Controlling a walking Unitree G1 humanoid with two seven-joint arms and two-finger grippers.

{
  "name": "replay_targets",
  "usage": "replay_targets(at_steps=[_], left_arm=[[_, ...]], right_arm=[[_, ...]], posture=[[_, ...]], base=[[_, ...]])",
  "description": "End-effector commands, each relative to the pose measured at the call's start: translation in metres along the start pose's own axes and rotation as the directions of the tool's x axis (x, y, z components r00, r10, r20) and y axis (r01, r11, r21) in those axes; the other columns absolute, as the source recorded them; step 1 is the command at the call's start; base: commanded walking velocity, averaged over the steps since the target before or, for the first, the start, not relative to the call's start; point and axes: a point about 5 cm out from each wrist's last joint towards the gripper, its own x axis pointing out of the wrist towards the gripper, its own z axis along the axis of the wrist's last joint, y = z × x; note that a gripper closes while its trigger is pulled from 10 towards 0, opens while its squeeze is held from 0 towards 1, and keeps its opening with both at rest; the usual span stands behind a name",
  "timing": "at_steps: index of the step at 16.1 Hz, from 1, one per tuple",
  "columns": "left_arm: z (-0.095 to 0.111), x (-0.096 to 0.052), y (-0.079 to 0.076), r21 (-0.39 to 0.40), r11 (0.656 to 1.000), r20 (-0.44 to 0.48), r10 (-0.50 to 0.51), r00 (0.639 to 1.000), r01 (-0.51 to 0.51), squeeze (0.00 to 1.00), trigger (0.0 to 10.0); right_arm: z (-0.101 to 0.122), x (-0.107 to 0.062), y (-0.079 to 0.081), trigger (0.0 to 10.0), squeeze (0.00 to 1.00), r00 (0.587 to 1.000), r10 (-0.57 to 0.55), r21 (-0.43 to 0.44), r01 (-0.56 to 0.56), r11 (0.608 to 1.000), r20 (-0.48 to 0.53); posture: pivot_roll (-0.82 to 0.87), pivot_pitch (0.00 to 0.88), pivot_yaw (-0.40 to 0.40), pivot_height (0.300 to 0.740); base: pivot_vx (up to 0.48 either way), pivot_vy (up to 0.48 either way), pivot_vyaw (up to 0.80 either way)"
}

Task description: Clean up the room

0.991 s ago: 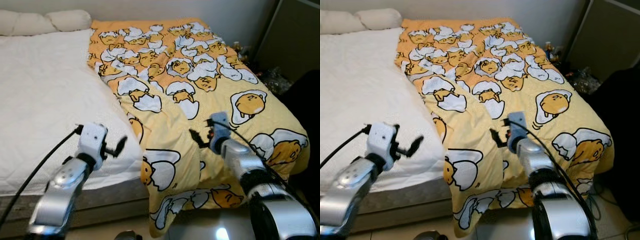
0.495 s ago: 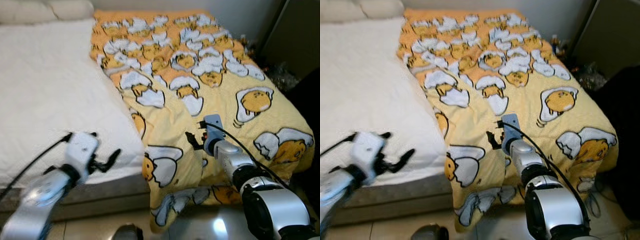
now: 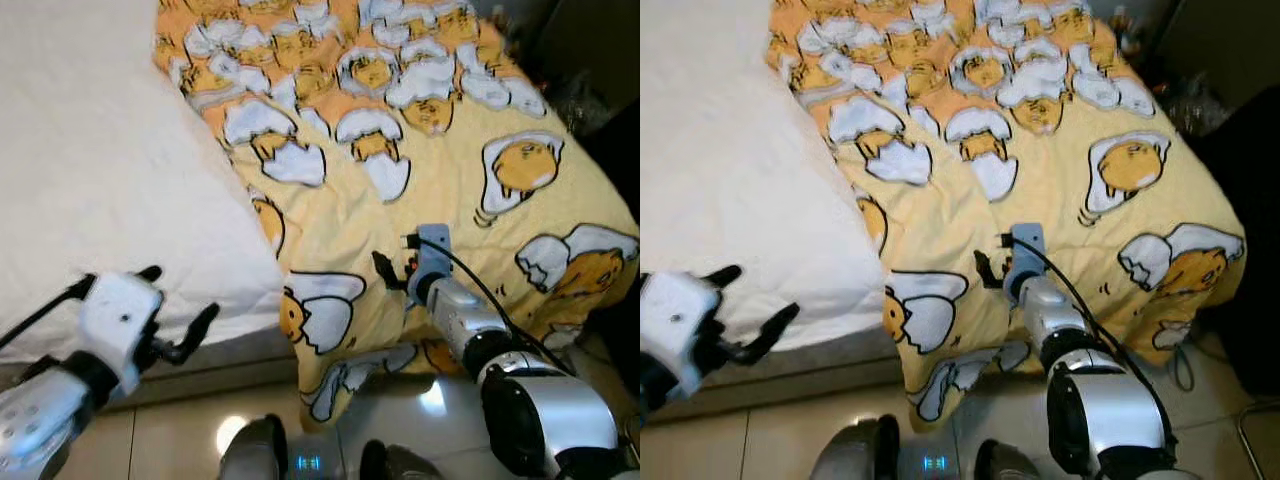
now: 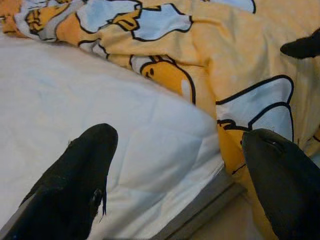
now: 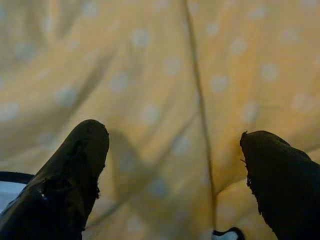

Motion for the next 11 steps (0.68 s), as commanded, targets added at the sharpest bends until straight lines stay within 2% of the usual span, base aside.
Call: replay_targets(at_steps=[1,2,3,6,11], left_arm=[[0.005,-0.008,0.0,0.009,1.0,0.0,0.007,1.0,-0.007,0.0,10.0],[0.006,-0.017,-0.002,0.012,1.0,-0.016,0.01,1.0,-0.009,0.0,10.0],[0.005,-0.021,-0.002,0.011,1.0,-0.027,0.011,1.0,-0.011,0.0,10.0],[0.002,-0.025,-0.006,0.005,1.0,-0.053,-0.013,0.999,0.013,0.0,10.0],[0.004,-0.028,-0.012,-0.014,0.999,-0.065,-0.04,0.997,0.039,0.0,10.0]], right_arm=[[0.0,0.0,-0.001,10.0,0.0,1.0,0.001,0.058,-0.001,0.998,-0.002],[0.0,0.0,0.002,10.0,0.0,0.999,0.032,0.125,-0.033,0.992,0.015],[0.001,0.001,0.006,10.0,0.0,0.998,0.054,0.148,-0.057,0.987,0.024],[-0.008,0.001,0.013,10.0,0.0,0.997,0.08,0.12,-0.079,0.99,-0.007],[-0.02,-0.001,0.013,10.0,0.0,0.996,0.062,0.094,-0.056,0.994,-0.063]], posture=[[0.34,0.255,-0.004,0.74],[0.35,0.255,-0.004,0.74],[0.35,0.256,-0.005,0.74],[0.35,0.261,-0.007,0.74],[0.35,0.254,-0.001,0.74]], base=[[0.0,0.0,0.0],[0.0,0.0,0.0],[0.0,0.0,0.0],[0.0,0.0,0.0],[0.0,0.0,0.0]])
